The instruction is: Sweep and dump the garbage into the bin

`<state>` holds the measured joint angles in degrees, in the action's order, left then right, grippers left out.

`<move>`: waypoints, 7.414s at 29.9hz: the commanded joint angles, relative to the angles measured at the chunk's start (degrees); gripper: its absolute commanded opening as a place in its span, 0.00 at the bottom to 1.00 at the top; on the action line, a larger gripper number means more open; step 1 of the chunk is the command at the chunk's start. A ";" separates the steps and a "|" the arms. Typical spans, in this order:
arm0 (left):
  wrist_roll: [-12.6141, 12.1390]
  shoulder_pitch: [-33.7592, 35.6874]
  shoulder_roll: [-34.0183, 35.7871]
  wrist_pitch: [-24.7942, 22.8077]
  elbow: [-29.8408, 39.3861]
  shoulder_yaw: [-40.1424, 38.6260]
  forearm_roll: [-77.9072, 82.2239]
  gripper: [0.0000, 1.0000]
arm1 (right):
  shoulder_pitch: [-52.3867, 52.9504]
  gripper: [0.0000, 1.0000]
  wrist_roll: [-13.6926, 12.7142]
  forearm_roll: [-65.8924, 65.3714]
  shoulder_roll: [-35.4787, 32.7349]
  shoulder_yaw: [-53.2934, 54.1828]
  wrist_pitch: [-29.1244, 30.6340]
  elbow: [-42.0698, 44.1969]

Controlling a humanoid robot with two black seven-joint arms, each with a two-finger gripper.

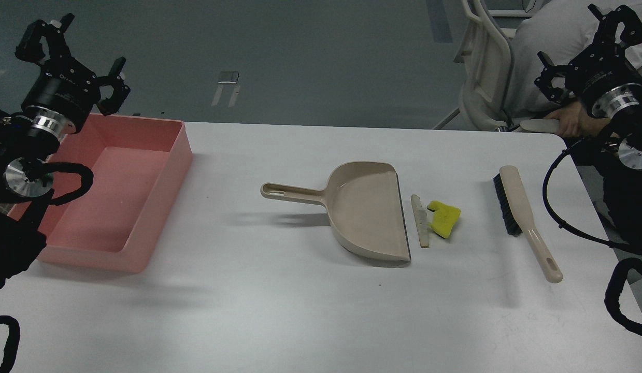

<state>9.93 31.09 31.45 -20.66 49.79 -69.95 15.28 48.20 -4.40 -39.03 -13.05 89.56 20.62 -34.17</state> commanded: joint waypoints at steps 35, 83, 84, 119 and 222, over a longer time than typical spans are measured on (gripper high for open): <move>1.23 -0.84 -0.78 1.15 5.91 5.18 -0.07 0.98 | -5.39 1.00 0.09 0.45 -0.84 0.35 0.04 -8.01; 2.46 -26.79 -9.74 17.58 30.99 20.56 25.50 0.86 | -27.02 1.00 0.00 0.62 -6.02 8.26 0.39 -25.42; 2.46 -26.52 -9.83 17.67 30.37 20.56 25.68 0.86 | -27.02 1.00 0.09 0.62 -6.02 8.26 0.39 -25.50; 2.82 -15.18 -14.84 17.85 16.57 26.36 26.38 0.67 | -28.95 1.00 0.00 0.62 -6.90 8.61 0.04 -28.23; 14.94 -15.01 -4.91 17.41 20.26 31.37 40.62 0.05 | -43.19 0.00 -4.66 -59.32 -27.73 -27.25 2.59 -52.04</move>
<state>24.95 16.09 26.45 -3.25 69.85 -38.80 55.73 4.98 -9.26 -98.50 -40.69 62.29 23.19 -85.73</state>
